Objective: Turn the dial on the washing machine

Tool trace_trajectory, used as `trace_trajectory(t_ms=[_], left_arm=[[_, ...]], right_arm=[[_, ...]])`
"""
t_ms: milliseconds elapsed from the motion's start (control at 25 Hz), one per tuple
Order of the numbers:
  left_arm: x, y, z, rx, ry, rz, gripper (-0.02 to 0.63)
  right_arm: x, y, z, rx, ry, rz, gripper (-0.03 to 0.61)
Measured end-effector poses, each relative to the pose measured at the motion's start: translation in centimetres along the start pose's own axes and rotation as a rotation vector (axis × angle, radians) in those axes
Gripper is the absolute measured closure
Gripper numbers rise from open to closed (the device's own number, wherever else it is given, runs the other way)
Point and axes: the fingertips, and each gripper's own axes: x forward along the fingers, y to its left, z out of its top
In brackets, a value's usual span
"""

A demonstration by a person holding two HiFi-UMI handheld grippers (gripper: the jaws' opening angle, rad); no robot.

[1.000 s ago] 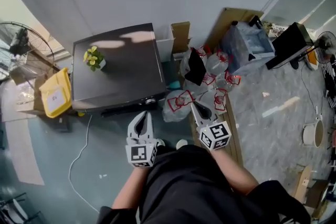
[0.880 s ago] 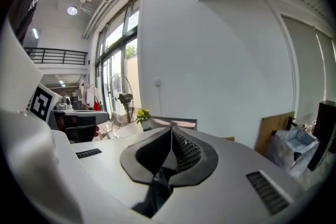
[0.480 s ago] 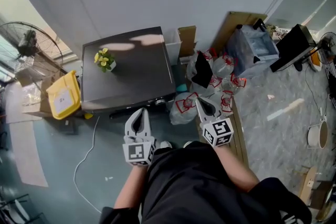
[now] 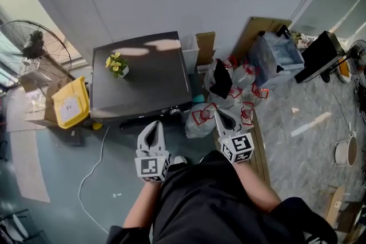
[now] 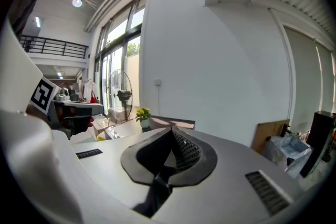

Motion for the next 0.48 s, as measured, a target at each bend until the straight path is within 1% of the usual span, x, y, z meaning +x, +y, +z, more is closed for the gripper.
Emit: trace_trajectory(t_ms=[120, 320, 480], left_arm=[[-0.7, -0.1, -0.5, 0.001, 0.012, 0.014, 0.607], [-1.4, -0.7, -0.4, 0.005, 0.01, 0.012, 0.606], [-1.9, -1.3, -1.3, 0.013, 0.038, 0.016, 0.607]], right_arm=[[-0.5, 0.3, -0.4, 0.001, 0.0, 0.007, 0.578], [-1.2, 0.4, -0.6, 0.001, -0.01, 0.012, 0.578], [-2.1, 0.1, -0.5, 0.004, -0.016, 0.003, 0.578]])
